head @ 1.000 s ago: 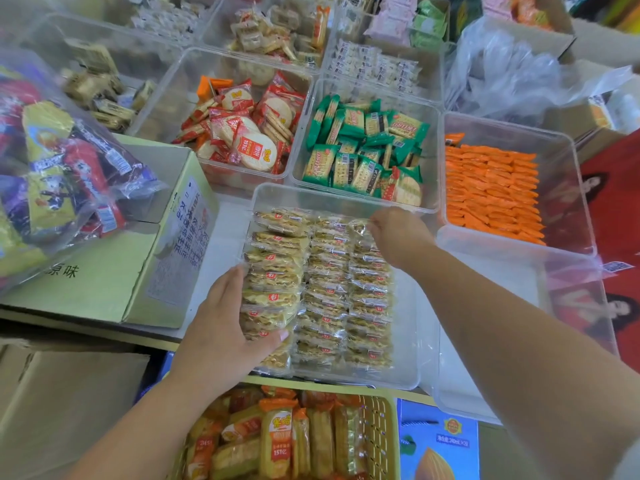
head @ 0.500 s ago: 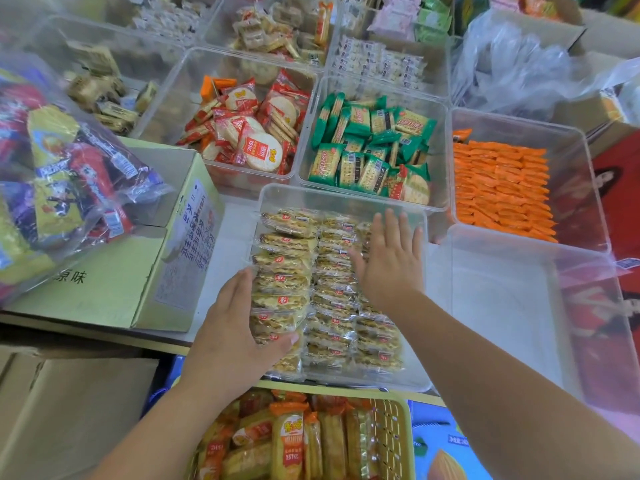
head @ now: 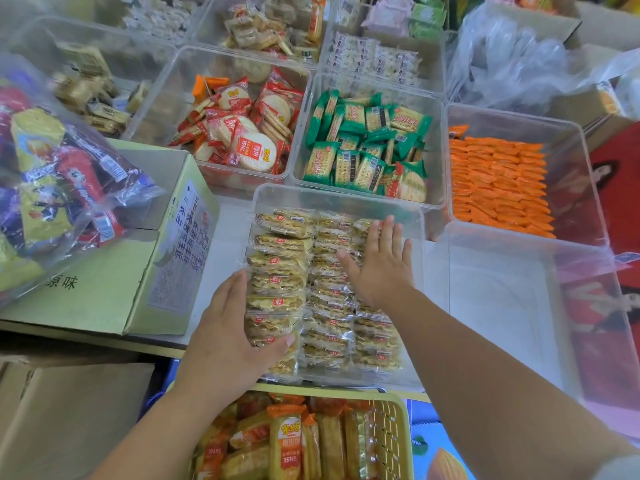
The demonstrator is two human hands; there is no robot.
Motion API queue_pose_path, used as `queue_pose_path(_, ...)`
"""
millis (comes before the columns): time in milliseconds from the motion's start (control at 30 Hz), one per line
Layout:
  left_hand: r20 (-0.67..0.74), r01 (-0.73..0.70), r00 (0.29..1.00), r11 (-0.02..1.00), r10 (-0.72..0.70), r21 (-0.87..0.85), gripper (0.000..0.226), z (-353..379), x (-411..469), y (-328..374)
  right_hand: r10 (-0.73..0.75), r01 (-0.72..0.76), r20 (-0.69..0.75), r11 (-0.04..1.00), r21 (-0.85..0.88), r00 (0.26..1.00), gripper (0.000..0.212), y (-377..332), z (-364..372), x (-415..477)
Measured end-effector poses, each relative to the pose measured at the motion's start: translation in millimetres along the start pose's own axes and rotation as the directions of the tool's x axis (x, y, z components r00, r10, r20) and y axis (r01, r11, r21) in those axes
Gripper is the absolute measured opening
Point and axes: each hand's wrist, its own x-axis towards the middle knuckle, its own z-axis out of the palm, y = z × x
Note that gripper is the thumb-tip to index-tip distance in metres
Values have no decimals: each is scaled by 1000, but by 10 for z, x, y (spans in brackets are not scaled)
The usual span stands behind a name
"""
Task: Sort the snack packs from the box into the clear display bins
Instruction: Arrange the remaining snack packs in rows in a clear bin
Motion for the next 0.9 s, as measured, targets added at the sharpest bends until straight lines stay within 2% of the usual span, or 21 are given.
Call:
queue_pose_path(133, 7, 7, 1000, 1000, -7, 5, 119, -10, -2, 6, -4, 4, 60, 1000, -14, 998, 107, 27, -22, 118)
queue_pose_path(333, 10, 1, 1000, 1000, -1, 7, 119, -16, 2, 11, 17, -11, 75, 997, -70, 997, 104, 8, -5, 150)
queue_pose_path(467, 16, 0, 1000, 1000, 0, 4, 119, -23, 1, 14, -25, 16, -85, 994, -107, 996, 100, 19, 29, -1)
queue_pose_path(533, 17, -2, 1000, 1000, 2, 2, 119, -26, 6, 14, -60, 43, -120, 989, -140, 991, 98, 27, 86, -93)
queue_pose_path(700, 10, -8, 1000, 1000, 8, -1, 117, -24, 3, 15, -8, 4, -51, 998, -62, 999, 101, 25, 126, -56)
queue_pose_path(900, 17, 5, 1000, 1000, -5, 1, 120, -22, 4, 15, -20, 21, 28, 999, -49, 999, 107, 56, 21, 24)
